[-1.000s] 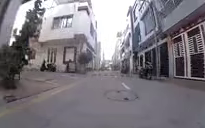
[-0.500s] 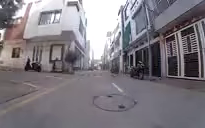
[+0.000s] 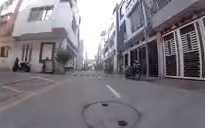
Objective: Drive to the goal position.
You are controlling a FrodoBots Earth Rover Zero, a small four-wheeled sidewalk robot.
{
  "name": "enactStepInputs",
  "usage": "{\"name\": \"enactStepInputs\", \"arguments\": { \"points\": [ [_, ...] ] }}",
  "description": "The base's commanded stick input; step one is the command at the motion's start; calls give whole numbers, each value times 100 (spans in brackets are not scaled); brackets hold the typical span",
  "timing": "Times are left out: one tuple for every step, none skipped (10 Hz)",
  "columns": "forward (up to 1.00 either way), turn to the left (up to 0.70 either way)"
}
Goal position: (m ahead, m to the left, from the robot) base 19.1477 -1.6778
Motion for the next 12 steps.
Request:
{"name": "enactStepInputs", "arguments": {
  "points": [
    [100,0],
    [100,0],
    [100,0],
    [100,0],
    [100,0],
    [100,0],
    [100,27],
    [100,27],
    [100,22],
    [100,6],
    [100,0],
    [100,0]
  ]
}}
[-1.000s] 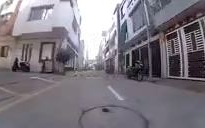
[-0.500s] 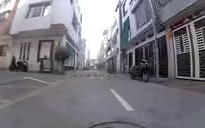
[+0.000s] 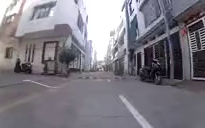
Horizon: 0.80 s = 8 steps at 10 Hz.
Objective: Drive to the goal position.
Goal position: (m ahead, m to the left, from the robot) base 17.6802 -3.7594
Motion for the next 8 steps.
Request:
{"name": "enactStepInputs", "arguments": {
  "points": [
    [100,0],
    [100,0],
    [100,0],
    [100,0],
    [100,0],
    [100,0],
    [100,0],
    [100,0]
  ]
}}
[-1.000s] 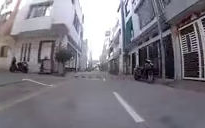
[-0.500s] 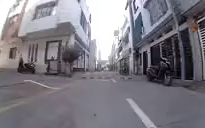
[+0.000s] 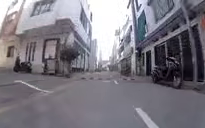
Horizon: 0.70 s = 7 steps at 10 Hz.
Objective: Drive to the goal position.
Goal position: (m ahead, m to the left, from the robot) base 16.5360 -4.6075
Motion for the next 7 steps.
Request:
{"name": "enactStepInputs", "arguments": {
  "points": [
    [100,0],
    [100,0],
    [100,-27],
    [100,-27],
    [100,-27],
    [100,-27],
    [100,-27]
  ]
}}
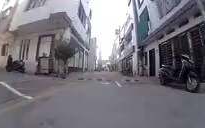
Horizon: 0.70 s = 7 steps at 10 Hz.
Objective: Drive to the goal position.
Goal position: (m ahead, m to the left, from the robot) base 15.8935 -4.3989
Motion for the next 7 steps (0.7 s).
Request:
{"name": "enactStepInputs", "arguments": {
  "points": [
    [100,-27],
    [100,-11],
    [100,0],
    [100,0],
    [100,0],
    [100,0],
    [100,0]
  ]
}}
